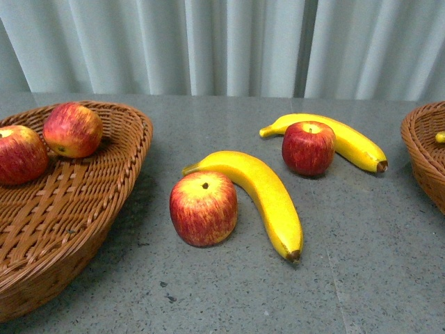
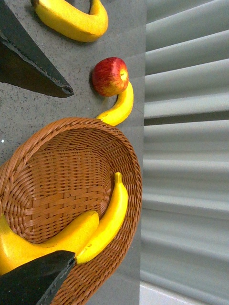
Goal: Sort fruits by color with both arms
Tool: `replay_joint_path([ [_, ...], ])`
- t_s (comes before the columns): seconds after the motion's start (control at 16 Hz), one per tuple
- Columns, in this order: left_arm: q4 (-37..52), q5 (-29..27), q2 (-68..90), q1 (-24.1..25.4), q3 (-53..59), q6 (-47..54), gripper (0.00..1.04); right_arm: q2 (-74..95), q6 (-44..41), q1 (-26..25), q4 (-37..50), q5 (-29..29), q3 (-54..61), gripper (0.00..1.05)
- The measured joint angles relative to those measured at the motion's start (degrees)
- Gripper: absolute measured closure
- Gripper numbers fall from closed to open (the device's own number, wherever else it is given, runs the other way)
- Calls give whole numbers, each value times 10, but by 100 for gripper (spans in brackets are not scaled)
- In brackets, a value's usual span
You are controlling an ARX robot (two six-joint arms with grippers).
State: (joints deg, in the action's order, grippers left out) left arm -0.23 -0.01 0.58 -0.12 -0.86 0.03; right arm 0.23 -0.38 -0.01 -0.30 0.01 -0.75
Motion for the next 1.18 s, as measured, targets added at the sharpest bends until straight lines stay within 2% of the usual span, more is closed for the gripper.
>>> replay_joint_path([
  [0.94,0,0,0,0,0,0,7,0,0,0,0,0,0,7],
  [1.0,-59,-60,15,-20,-16,-17,7,0,0,0,0,0,0,7],
  [1.06,-144,-200,99,-87,-65,-53,7,0,0,0,0,0,0,7],
  [1.18,-149,-261,134,-98,-84,-61,7,0,2,0,1,-2,0,7],
])
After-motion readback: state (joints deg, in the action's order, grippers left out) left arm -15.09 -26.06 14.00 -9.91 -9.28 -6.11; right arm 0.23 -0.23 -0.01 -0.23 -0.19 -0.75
